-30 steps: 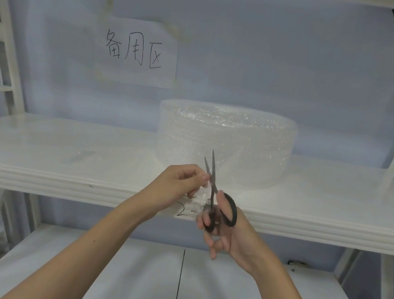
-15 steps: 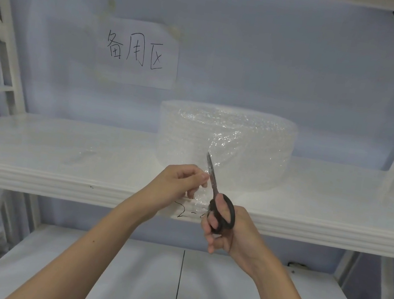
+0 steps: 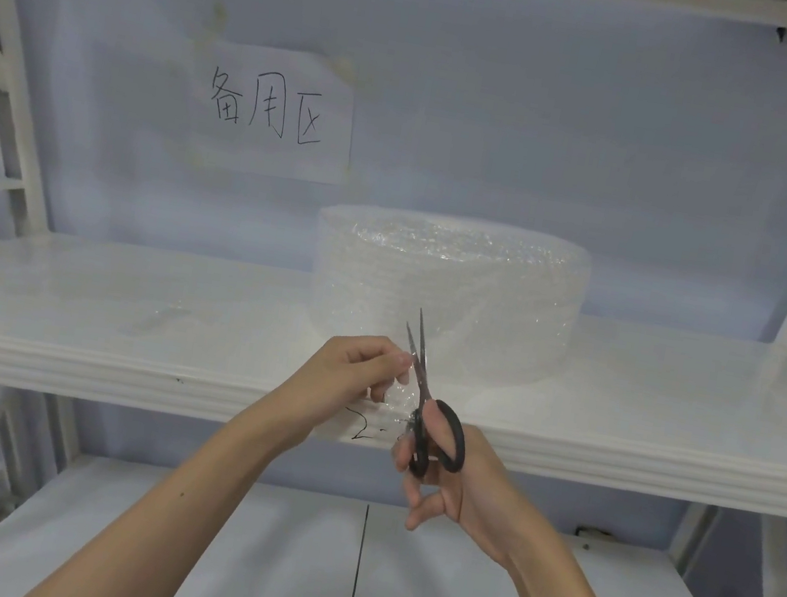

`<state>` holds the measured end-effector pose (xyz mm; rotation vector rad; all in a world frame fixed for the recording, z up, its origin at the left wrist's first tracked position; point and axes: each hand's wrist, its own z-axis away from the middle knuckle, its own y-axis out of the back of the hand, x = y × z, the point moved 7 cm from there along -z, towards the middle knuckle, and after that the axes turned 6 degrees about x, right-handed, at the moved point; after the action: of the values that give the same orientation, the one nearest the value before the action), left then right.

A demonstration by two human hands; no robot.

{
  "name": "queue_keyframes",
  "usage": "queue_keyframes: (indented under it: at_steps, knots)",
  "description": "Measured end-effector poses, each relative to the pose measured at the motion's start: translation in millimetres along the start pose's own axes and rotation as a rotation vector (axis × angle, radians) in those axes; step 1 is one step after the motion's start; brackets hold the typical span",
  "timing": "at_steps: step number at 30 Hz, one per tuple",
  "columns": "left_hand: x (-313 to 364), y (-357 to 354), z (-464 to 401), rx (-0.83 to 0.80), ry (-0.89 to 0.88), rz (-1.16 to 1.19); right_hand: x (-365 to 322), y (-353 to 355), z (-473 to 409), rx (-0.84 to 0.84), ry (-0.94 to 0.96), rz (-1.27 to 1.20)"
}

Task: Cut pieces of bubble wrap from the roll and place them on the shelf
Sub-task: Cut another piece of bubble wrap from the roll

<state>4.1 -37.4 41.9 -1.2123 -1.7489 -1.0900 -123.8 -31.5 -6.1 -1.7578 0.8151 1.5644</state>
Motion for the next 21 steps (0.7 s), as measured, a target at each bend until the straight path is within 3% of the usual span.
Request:
queue_keyframes:
  at_steps: [13, 21]
  knots:
    - [1, 4, 0, 0.026, -0.013, 0.055, 24, 1, 14, -0.044, -0.086, 0.000]
    - [3, 2, 2, -0.018, -0.022, 0.037, 1, -3, 3, -0.025, -0.022, 0.008]
